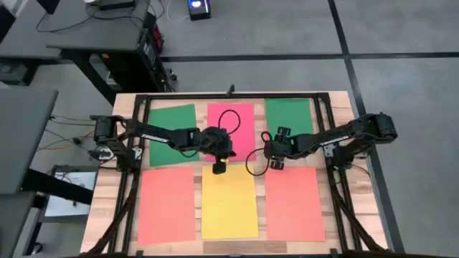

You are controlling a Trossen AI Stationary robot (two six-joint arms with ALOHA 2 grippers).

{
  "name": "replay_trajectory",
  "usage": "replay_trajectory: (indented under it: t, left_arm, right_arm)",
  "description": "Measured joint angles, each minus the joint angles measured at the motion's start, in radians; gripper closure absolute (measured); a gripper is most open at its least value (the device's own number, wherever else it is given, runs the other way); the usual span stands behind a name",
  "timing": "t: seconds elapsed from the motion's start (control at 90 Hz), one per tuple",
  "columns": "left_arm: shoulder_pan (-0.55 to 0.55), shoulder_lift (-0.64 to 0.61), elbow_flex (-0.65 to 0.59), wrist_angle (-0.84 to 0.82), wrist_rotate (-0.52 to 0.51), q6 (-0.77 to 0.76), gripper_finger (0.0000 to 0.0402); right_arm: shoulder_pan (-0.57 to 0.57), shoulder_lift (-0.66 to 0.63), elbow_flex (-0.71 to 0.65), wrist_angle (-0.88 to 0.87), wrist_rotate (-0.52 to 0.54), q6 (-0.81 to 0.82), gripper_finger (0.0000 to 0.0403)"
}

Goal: Organize paper
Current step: Stack the green paper on top of the green paper

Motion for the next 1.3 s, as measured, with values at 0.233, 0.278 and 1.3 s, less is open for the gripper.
replay_trajectory:
  t: [0.233,0.278,1.3]
  left_arm:
    - [0.0,0.0,0.0,0.0,0.0,0.0,0.0402]
    - [0.0,0.0,0.0,0.0,0.0,0.0,0.0402]
    - [0.08,0.12,0.06,0.208,-0.016,-0.012,0.0287]
  right_arm:
    - [0.001,0.0,0.009,-0.023,0.0,0.0,0.0216]
    - [0.001,0.0,0.009,-0.023,0.0,0.0,0.0216]
    - [0.03,-0.067,0.029,-0.102,0.02,0.039,0.0216]
